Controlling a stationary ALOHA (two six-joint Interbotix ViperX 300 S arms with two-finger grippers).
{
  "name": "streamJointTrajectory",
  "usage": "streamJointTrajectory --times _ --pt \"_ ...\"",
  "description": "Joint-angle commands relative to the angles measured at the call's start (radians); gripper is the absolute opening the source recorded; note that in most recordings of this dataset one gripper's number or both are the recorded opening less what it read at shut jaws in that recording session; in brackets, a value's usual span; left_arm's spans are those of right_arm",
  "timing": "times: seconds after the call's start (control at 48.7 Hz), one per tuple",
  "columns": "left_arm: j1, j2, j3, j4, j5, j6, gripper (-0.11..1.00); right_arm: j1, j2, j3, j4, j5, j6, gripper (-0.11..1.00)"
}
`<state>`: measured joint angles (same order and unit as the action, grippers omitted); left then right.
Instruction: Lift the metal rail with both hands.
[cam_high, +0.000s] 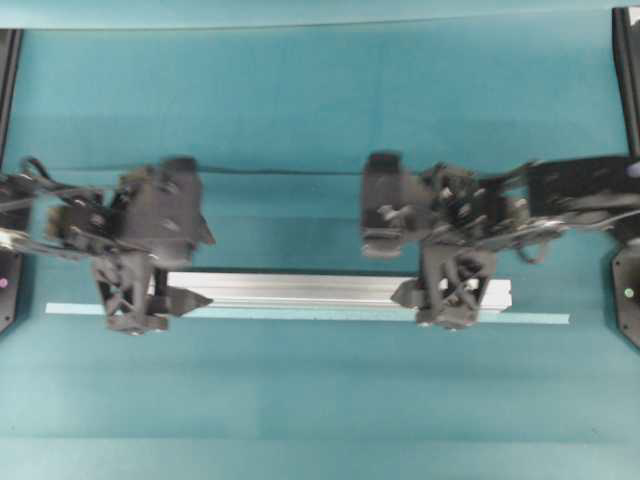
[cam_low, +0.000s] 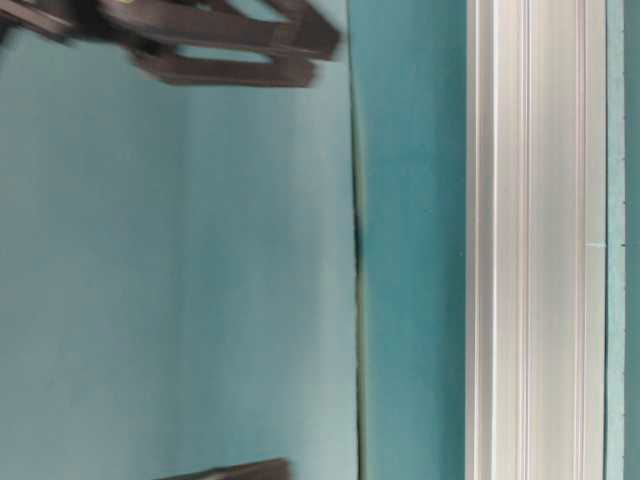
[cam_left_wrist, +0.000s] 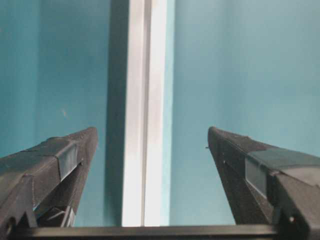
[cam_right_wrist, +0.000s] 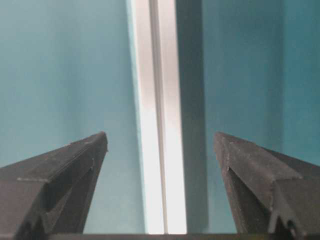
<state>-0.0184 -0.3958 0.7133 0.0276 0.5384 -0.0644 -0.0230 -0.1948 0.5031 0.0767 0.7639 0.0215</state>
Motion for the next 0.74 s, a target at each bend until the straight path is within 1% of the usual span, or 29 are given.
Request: streamJointTrajectory --times 0.0,0.205,0.349,0.514,0.719 --pt "-0.003 -0.044 -0.015 0.000 -0.017 0.000 0.99 0.000 -0.038 0.000 0.000 -0.006 0.003 0.95" --pt "-0.003 -0.124 -0.008 0.000 -0.094 0.000 0.99 0.000 -0.118 0.005 0.000 -0.012 0.003 0.95" --pt "-0.003 -0.186 0.008 0.000 -0.155 -0.003 0.99 0.000 -0.179 0.009 -0.002 -0.057 0.000 0.95" --pt "-0.003 -0.256 0.029 0.000 -0.196 -0.014 0.98 0.000 -0.261 0.041 -0.002 -0.150 0.002 0.95" --pt "-0.003 -0.334 0.051 0.000 -0.230 -0.015 0.97 -0.002 -0.396 0.117 -0.002 -0.296 0.002 0.95"
